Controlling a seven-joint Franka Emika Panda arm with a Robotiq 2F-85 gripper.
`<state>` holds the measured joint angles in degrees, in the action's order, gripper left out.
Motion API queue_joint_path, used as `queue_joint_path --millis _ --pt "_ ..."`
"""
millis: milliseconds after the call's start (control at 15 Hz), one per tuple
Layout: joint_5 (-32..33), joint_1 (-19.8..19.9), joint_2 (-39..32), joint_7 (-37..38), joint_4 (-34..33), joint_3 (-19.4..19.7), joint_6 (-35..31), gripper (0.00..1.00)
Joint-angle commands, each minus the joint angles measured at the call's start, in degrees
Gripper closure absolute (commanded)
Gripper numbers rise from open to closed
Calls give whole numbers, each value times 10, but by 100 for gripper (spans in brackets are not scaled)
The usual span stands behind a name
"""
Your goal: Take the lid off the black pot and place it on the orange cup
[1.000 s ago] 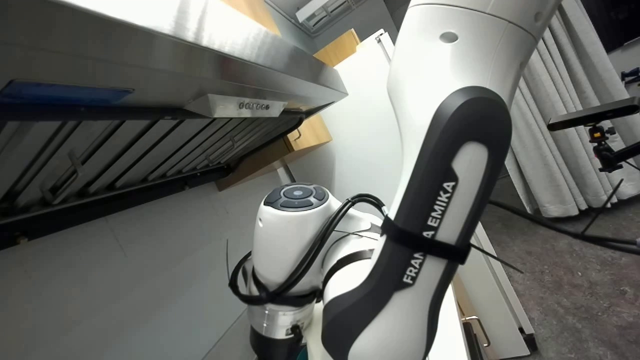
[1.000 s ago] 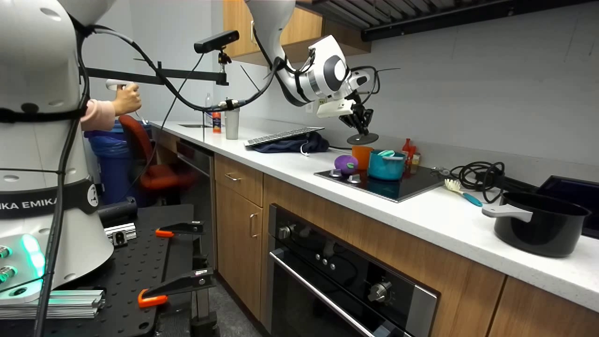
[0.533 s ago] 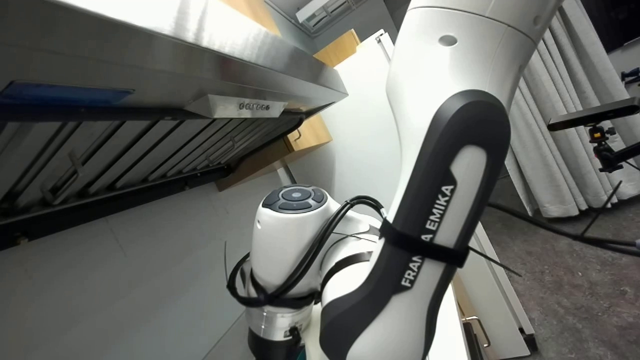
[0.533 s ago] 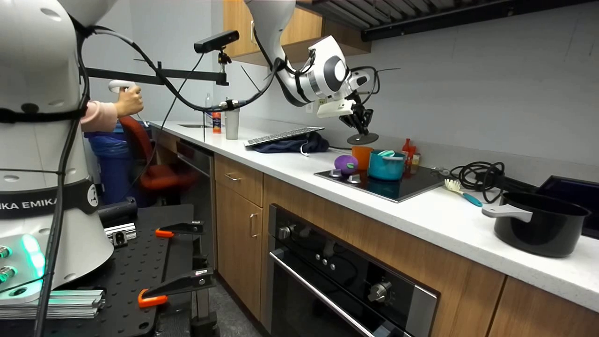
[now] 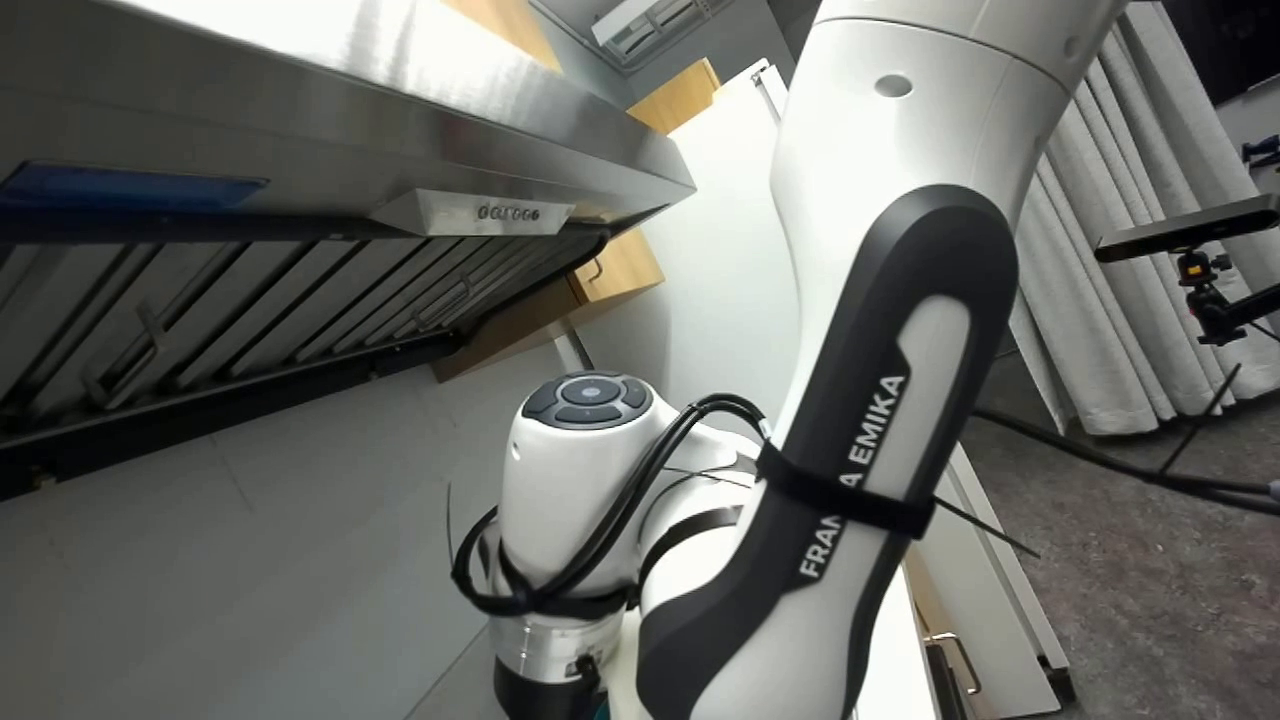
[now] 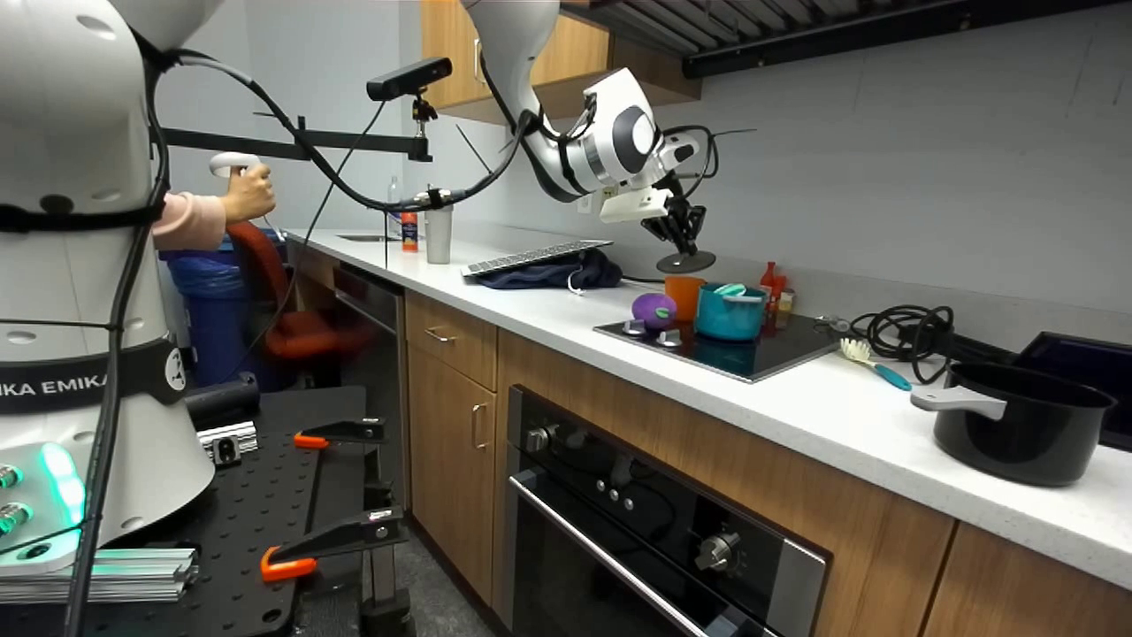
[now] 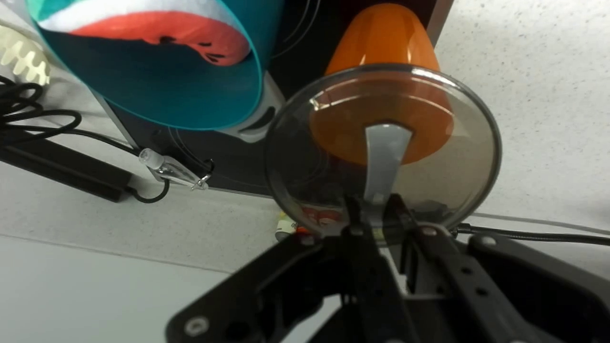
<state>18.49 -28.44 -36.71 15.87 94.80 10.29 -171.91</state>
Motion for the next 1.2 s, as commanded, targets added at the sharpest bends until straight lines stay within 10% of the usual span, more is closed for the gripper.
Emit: queue_joint_path --millis 0,67,133,733,1133 --pt "9 -10 -11 1 -22 13 6 96" --pt "8 -10 -11 3 -21 13 7 96" --pt "8 -11 -11 4 -21 14 9 60" --pt "7 -21 -10 7 -21 29 12 1" --pt "2 -23 -11 12 -19 30 11 0"
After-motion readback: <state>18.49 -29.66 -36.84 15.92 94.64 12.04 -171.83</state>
